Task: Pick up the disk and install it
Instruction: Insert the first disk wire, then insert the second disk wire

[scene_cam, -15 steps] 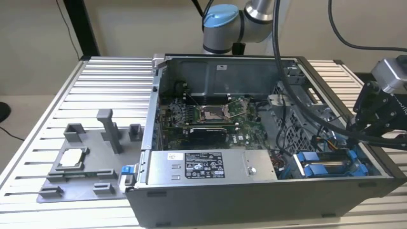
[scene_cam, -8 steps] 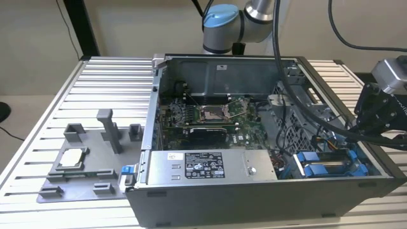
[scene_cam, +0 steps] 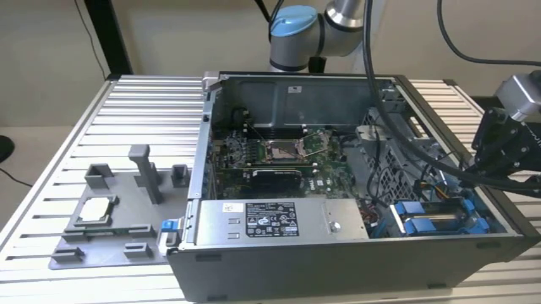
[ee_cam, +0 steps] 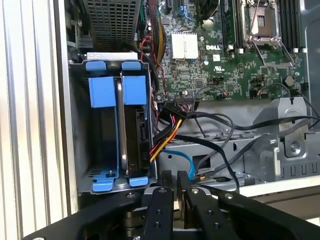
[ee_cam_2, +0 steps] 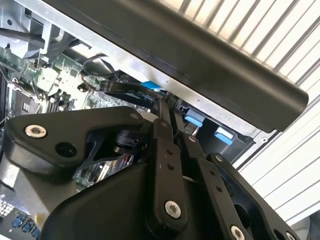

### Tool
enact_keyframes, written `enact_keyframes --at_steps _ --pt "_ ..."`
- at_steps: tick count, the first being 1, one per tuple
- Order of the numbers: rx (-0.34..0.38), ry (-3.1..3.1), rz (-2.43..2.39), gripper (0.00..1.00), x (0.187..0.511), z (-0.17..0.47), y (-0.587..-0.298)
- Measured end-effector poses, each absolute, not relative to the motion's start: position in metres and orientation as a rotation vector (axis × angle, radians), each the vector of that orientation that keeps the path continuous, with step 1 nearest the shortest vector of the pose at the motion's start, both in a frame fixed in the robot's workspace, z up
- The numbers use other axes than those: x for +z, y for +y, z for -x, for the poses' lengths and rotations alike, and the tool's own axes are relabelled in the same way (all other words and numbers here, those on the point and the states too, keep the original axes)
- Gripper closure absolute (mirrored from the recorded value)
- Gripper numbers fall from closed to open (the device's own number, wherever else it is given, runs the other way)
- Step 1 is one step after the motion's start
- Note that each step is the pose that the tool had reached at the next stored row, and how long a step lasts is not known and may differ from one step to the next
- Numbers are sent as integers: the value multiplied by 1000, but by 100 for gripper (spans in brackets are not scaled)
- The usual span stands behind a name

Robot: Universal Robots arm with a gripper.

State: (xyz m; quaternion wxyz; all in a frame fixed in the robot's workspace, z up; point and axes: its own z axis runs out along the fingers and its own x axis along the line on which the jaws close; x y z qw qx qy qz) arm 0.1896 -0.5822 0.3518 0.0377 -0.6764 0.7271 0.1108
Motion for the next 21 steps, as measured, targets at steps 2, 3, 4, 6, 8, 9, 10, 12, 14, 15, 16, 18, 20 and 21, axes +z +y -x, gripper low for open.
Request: enact_keyframes --at_steps 2,3,4,6,8,9,10,12,14,15,16,18,20,21 --pt "340 2231 2075 100 354 -187 -582" --pt "340 2231 2075 100 354 -185 -582" --pt "340 2231 2075 100 354 -182 -582" --pt "340 2232 2076 100 354 -176 -582" --pt "339 2232 2076 100 355 -170 -582" --pt "336 2234 2077 100 355 -167 -582" --pt "333 2236 2078 100 356 -164 -582" --pt "325 2240 2082 100 356 -158 -581" --pt "317 2246 2086 100 357 -153 -581" --pt "311 2249 2088 100 357 -150 -581" --pt "303 2254 2092 100 357 -147 -580" --pt "280 2267 2103 100 357 -142 -580" --pt "245 2287 2118 100 357 -139 -580" --pt "224 2297 2126 100 357 -137 -579"
